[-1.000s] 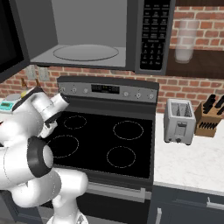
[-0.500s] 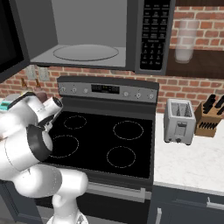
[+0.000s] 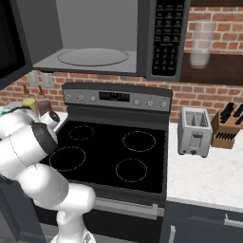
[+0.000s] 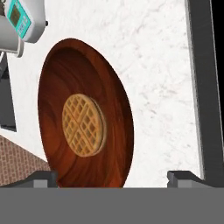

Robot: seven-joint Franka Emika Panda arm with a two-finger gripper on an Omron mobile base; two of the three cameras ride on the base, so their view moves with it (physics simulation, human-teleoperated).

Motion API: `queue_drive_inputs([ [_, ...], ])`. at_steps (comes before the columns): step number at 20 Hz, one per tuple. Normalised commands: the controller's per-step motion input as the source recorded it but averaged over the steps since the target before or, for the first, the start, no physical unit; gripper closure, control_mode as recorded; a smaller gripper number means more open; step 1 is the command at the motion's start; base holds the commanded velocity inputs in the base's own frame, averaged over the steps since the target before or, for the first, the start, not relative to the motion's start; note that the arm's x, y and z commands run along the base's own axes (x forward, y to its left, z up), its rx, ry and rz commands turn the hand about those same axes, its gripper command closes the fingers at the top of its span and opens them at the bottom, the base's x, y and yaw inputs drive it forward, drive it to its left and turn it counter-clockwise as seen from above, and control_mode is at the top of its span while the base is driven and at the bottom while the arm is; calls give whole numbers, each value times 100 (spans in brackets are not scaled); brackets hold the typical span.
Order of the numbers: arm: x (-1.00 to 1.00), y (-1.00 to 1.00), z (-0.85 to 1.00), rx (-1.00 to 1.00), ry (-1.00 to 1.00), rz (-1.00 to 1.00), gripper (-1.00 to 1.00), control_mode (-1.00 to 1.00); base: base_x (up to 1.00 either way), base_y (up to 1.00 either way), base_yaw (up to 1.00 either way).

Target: Open the microwave, place the bowl with waffle inside the microwave, then close the microwave door and turn it on.

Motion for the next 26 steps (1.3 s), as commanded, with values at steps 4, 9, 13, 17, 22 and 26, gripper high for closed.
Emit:
queue_drive_inputs([
  [4, 9, 13, -16, 0, 0, 1, -100, -100, 0, 0, 0],
  [9, 8, 8, -24, 0, 0, 1, -100, -100, 0, 0, 0],
  [13, 11, 15, -31, 0, 0, 0, -100, -100, 0, 0, 0],
  [17, 8, 22, -29, 0, -2, 0, -100, -100, 0, 0, 0],
  [22, 7, 22, -19, 0, -2, 0, -100, -100, 0, 0, 0],
  [26, 6, 20, -16, 0, 0, 0, 100, -100, 0, 0, 0],
])
